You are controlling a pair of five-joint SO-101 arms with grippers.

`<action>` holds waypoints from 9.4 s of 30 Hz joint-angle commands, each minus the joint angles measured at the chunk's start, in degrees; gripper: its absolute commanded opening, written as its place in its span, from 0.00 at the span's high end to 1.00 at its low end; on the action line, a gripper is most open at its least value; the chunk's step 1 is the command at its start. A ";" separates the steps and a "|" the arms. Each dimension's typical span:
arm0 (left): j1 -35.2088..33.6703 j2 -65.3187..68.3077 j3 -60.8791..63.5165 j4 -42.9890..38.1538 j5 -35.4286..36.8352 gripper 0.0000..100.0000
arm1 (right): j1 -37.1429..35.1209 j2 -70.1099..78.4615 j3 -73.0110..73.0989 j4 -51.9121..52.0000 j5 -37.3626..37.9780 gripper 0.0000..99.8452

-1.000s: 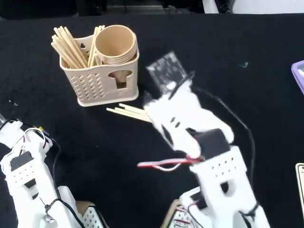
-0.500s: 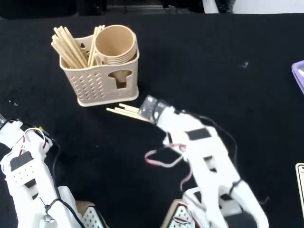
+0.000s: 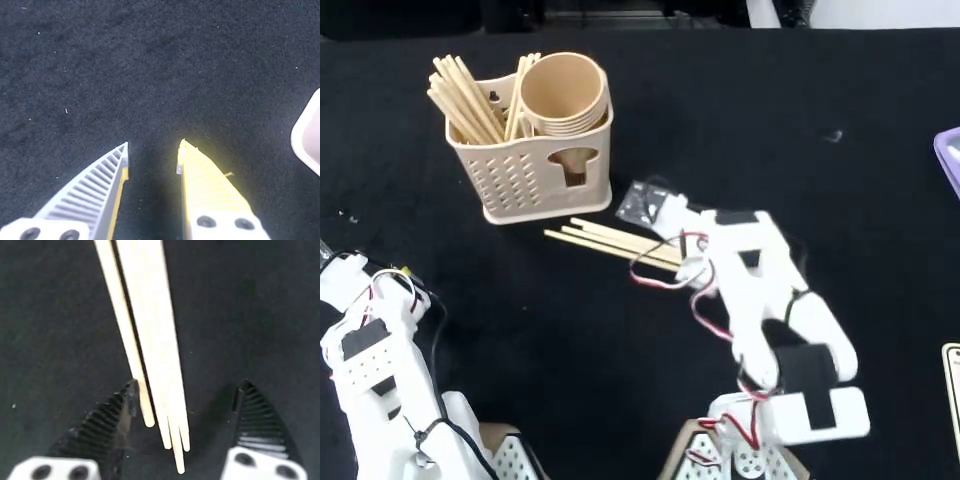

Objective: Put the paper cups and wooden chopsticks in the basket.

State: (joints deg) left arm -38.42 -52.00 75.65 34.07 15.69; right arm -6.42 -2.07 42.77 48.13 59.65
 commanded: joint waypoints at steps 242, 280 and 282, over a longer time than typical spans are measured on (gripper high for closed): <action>0.31 -1.05 -0.57 -0.44 -0.35 0.84 | -31.03 5.67 -45.41 -42.90 -54.33 0.93; 14.37 -42.64 6.37 21.71 -21.27 0.97 | 0.26 -72.48 17.54 8.79 -59.52 0.99; 15.60 -48.44 10.51 24.79 -21.45 0.97 | 2.11 -77.32 24.57 6.51 -59.52 0.99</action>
State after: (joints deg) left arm -24.70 -92.62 83.12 55.87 -4.97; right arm -8.09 -72.22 59.21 58.77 -0.75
